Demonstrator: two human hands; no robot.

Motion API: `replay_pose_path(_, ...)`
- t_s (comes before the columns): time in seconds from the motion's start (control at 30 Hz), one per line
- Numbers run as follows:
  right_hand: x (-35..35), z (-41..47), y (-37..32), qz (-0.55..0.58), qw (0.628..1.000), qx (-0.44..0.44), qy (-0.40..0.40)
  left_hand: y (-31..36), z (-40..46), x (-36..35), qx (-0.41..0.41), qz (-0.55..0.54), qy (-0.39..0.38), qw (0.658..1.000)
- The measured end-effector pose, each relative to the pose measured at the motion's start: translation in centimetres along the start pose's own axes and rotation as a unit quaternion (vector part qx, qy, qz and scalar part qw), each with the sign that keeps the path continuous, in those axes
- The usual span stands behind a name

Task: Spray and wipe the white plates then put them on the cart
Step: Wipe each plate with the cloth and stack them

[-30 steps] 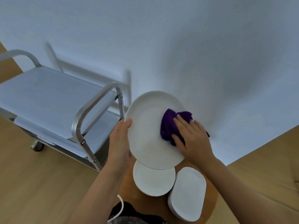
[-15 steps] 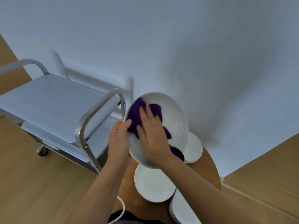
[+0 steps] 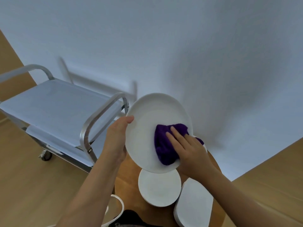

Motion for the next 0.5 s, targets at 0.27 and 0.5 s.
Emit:
replay_pose_path(0.27,1.4,-1.4,-1.8,0.04,0.997,0.025,0.056,0.3,0.7,-2.7,0.022,0.0,-0.108,0.994)
replay_pose_path(0.5,2.6,-0.4,-0.9,0.476,0.815,-0.323,-0.062,-2.2,2.2,-2.1,0.043,0.0,-0.098,0.994)
Point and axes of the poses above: each hand's wrist, its own z-axis towards the middle knuckle, its own x-axis out of the back of the hand, y = z × x, the point moved 7 cm from there along z, towards the middle knuckle, and after that the axes turned 7 degrees about -x, right-handed, at the moved point
